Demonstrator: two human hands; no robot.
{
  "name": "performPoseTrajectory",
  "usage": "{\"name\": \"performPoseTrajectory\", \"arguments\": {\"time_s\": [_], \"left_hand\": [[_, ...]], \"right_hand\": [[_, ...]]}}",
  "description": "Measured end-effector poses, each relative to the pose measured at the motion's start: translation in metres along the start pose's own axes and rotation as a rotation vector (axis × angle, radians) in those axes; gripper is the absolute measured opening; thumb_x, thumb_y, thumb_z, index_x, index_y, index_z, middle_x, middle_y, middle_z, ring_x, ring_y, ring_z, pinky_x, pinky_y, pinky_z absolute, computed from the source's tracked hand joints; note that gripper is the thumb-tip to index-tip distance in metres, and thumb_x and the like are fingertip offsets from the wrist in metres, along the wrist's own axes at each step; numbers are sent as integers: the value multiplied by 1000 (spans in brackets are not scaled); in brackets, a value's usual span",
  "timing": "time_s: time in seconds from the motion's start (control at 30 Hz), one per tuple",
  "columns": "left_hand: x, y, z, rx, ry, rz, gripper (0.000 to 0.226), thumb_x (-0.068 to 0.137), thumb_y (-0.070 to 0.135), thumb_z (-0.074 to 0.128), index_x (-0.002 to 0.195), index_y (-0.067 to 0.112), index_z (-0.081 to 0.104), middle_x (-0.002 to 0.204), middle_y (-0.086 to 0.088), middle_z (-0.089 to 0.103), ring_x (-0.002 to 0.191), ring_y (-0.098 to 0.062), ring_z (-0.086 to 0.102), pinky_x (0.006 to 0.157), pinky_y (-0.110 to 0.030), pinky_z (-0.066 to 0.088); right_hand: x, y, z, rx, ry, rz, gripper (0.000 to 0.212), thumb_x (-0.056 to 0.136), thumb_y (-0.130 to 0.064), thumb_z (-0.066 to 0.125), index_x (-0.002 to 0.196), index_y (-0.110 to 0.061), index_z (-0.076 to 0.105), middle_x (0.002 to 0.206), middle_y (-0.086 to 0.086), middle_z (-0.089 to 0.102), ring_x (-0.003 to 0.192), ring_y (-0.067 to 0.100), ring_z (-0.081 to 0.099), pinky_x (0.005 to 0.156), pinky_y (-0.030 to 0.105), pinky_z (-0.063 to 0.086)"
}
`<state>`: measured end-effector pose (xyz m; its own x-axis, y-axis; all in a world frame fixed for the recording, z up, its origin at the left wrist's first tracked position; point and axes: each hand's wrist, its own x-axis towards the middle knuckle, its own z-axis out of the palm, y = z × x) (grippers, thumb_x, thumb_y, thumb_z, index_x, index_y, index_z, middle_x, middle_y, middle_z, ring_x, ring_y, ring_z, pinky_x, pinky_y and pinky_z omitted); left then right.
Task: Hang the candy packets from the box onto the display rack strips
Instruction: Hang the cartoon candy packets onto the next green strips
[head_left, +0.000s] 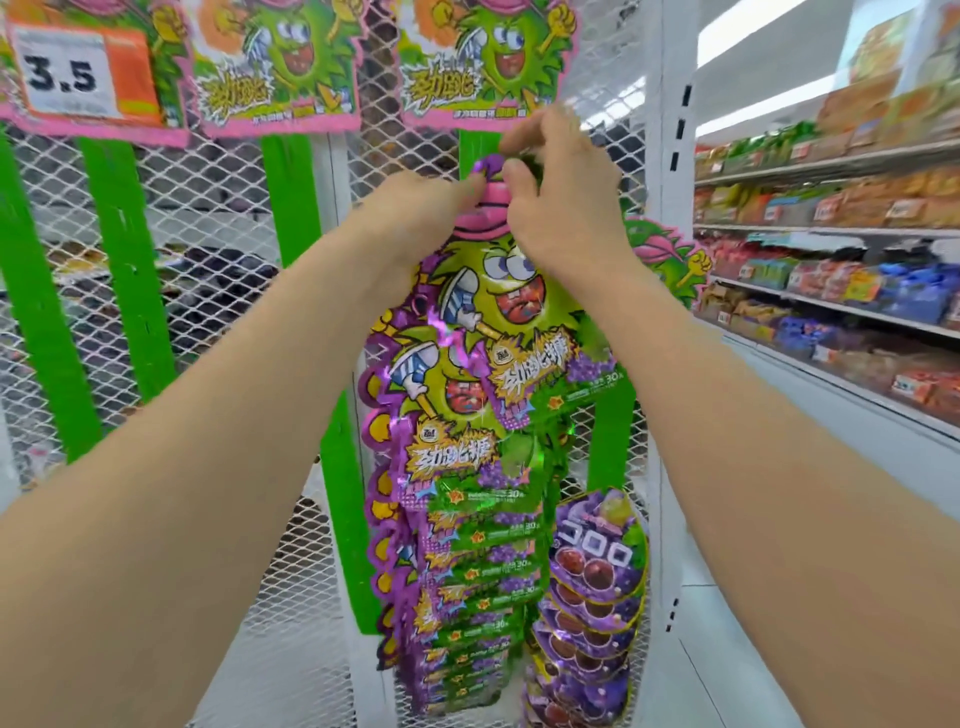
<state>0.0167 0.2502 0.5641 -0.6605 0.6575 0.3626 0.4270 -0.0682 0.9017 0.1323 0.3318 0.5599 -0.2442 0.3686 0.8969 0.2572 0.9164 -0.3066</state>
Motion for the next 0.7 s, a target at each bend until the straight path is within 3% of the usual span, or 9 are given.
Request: {"name": "performPoseTrajectory", "arguments": {"time_s": [0.07, 0.17, 0.2, 0.27, 0.33, 0.43, 0.5, 0.6, 0.7], "left_hand": [[-2, 2, -3, -85, -11, -25, 68, 80, 61, 84, 127, 15, 66, 127, -1, 69, 109, -20, 61, 95, -35, 46], [22, -12, -6, -247, -95, -130, 93, 31, 58, 98, 112, 18, 78, 117, -3, 78, 115, -32, 71, 100, -53, 53], [33, -17, -6, -265, -125, -141, 90, 25, 54, 97, 107, 20, 81, 114, -3, 80, 116, -34, 71, 100, -57, 54], [34, -16, -9, -239, -121, -104, 61, 42, 49, 91, 94, 20, 83, 105, -3, 82, 112, -34, 73, 102, -57, 54], [11, -7, -11, -174, -64, -77, 41, 57, 45, 86, 88, 19, 83, 100, -5, 82, 109, -34, 75, 103, -55, 56], [-2, -4, -12, -89, -50, -50, 44, 67, 47, 86, 99, 19, 77, 106, -3, 80, 105, -30, 74, 102, -48, 56], [-5, -6, -12, -10, -55, 20, 37, 82, 45, 84, 108, 20, 75, 112, 2, 76, 107, -20, 69, 102, -38, 53], [-11, -18, -10, 139, 14, 278, 13, 99, 30, 72, 104, 20, 78, 97, 2, 76, 90, -12, 66, 92, -35, 57], [-17, -39, -4, 386, 161, 530, 28, 97, 25, 73, 124, 17, 69, 103, 3, 69, 96, -18, 67, 93, -39, 55]], "right_hand": [[0, 1, 3, 27, 54, -16, 15, 92, -17, 60, 106, -19, 66, 92, -21, 63, 97, 13, 68, 96, 49, 51], [4, 0, 4, 59, 112, -2, 13, 87, -17, 66, 97, -20, 74, 88, -17, 68, 83, 4, 66, 87, 32, 54], [6, -1, 4, 68, 114, 7, 13, 86, -16, 68, 96, -20, 76, 87, -15, 70, 80, 1, 65, 84, 25, 53], [8, -2, 3, 71, 103, 19, 13, 85, -15, 70, 93, -20, 79, 83, -14, 70, 73, -7, 62, 78, 12, 50], [5, -1, 5, 59, 99, 28, 14, 83, -15, 70, 91, -22, 80, 80, -16, 68, 71, -11, 59, 76, 9, 48], [0, -2, 4, 29, 113, 48, 14, 82, -16, 70, 89, -24, 79, 80, -18, 65, 71, -9, 57, 85, 17, 48], [-4, -3, 3, 16, 114, 63, 14, 82, -16, 71, 89, -23, 80, 79, -18, 64, 70, -7, 57, 82, 12, 45], [-19, 1, 5, 8, 78, 65, 13, 84, -17, 72, 93, -23, 79, 86, -16, 68, 78, 0, 62, 85, 22, 50], [-37, 11, 9, 25, 60, 54, 17, 85, -18, 76, 102, -23, 76, 89, -19, 65, 84, 3, 63, 86, 28, 53]]}}
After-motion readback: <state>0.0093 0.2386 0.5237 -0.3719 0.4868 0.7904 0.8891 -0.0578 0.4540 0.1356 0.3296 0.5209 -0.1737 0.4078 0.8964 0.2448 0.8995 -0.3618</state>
